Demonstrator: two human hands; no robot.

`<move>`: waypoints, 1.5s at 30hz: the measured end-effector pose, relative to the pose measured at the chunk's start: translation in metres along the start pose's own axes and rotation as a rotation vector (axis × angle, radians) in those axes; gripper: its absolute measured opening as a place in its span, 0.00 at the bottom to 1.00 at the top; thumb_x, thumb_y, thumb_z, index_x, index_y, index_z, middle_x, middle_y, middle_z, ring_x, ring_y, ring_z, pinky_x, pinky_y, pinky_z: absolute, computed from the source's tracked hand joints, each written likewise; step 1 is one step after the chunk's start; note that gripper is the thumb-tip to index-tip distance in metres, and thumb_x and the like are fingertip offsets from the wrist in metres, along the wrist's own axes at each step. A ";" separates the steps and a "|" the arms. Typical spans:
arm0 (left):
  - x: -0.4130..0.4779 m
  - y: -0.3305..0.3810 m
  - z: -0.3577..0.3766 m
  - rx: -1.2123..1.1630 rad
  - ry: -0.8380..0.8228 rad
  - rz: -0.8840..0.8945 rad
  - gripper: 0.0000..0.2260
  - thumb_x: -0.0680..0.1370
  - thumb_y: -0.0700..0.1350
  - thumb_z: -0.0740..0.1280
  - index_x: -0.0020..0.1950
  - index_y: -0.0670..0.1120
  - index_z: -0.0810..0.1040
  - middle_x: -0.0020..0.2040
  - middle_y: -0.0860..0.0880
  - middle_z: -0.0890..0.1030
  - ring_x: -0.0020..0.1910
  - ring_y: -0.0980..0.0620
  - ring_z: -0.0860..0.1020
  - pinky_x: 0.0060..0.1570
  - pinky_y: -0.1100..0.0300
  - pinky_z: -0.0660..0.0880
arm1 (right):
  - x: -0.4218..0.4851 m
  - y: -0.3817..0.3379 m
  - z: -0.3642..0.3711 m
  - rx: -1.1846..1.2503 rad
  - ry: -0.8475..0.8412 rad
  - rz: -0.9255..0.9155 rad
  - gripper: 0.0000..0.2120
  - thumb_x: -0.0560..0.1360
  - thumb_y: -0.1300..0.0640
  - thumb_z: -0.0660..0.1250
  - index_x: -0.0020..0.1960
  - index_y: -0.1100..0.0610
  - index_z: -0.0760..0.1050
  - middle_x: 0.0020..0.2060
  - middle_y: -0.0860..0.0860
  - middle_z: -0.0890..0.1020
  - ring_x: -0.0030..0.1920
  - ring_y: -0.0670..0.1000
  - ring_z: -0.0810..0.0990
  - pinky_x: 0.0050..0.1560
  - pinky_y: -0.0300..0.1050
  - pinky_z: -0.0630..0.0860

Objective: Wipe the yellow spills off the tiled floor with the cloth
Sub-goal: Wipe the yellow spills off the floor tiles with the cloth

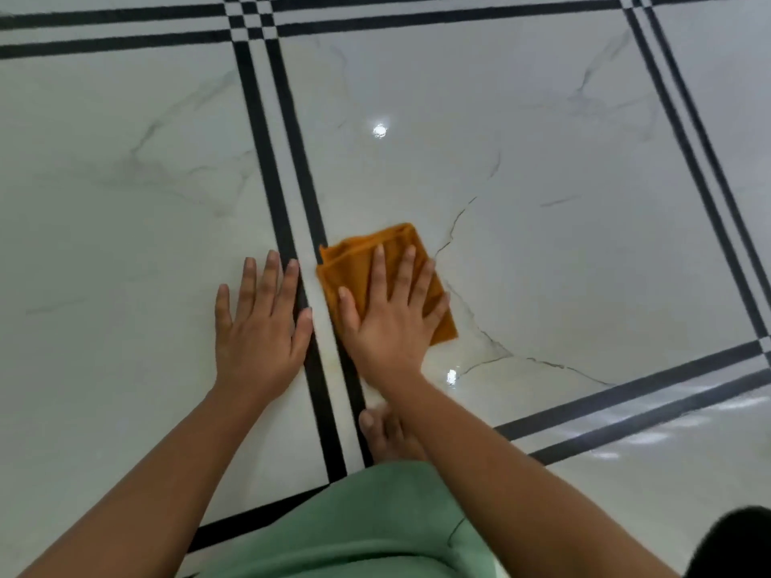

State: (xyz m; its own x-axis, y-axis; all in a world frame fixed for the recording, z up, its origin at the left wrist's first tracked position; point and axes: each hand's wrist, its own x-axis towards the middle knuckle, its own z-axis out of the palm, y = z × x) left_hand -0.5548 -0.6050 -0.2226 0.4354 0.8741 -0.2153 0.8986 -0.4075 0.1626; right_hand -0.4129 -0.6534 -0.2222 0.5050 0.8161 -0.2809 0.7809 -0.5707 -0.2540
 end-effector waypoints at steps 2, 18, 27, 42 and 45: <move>-0.011 -0.013 0.000 -0.009 0.002 -0.060 0.29 0.76 0.58 0.39 0.76 0.49 0.45 0.77 0.48 0.47 0.75 0.49 0.44 0.71 0.45 0.42 | 0.005 0.021 -0.004 -0.009 0.034 0.006 0.33 0.76 0.33 0.43 0.76 0.44 0.39 0.77 0.52 0.41 0.75 0.56 0.37 0.70 0.62 0.35; 0.017 0.039 -0.024 -0.192 0.097 -0.067 0.33 0.77 0.60 0.45 0.76 0.43 0.43 0.77 0.43 0.46 0.75 0.46 0.43 0.69 0.49 0.37 | 0.026 0.026 -0.050 0.099 -0.077 -0.100 0.26 0.81 0.43 0.45 0.76 0.49 0.50 0.76 0.48 0.54 0.76 0.49 0.47 0.72 0.57 0.44; -0.004 0.071 0.019 0.034 -0.031 0.199 0.37 0.74 0.68 0.46 0.76 0.46 0.52 0.76 0.42 0.54 0.75 0.40 0.50 0.68 0.34 0.46 | 0.019 0.071 -0.048 0.007 -0.039 -0.166 0.29 0.78 0.43 0.40 0.76 0.49 0.47 0.77 0.47 0.51 0.76 0.46 0.42 0.72 0.47 0.37; 0.029 -0.008 -0.005 0.111 -0.004 -0.020 0.41 0.68 0.75 0.45 0.75 0.56 0.44 0.77 0.49 0.47 0.75 0.41 0.43 0.67 0.31 0.44 | 0.068 0.003 -0.030 -0.049 -0.100 -0.414 0.28 0.78 0.42 0.39 0.76 0.48 0.41 0.77 0.48 0.45 0.75 0.47 0.37 0.69 0.47 0.30; 0.044 -0.011 -0.011 0.027 0.024 -0.295 0.42 0.68 0.74 0.49 0.75 0.55 0.40 0.77 0.49 0.42 0.74 0.41 0.38 0.66 0.33 0.38 | 0.071 -0.003 -0.030 -0.073 -0.098 -0.436 0.28 0.78 0.42 0.39 0.76 0.49 0.42 0.77 0.48 0.45 0.76 0.48 0.39 0.70 0.48 0.31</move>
State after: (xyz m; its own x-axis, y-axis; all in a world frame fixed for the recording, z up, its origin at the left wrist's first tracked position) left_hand -0.5459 -0.5589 -0.2231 0.1536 0.9619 -0.2262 0.9875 -0.1411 0.0702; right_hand -0.3685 -0.5906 -0.2135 0.0891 0.9643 -0.2492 0.9388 -0.1649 -0.3025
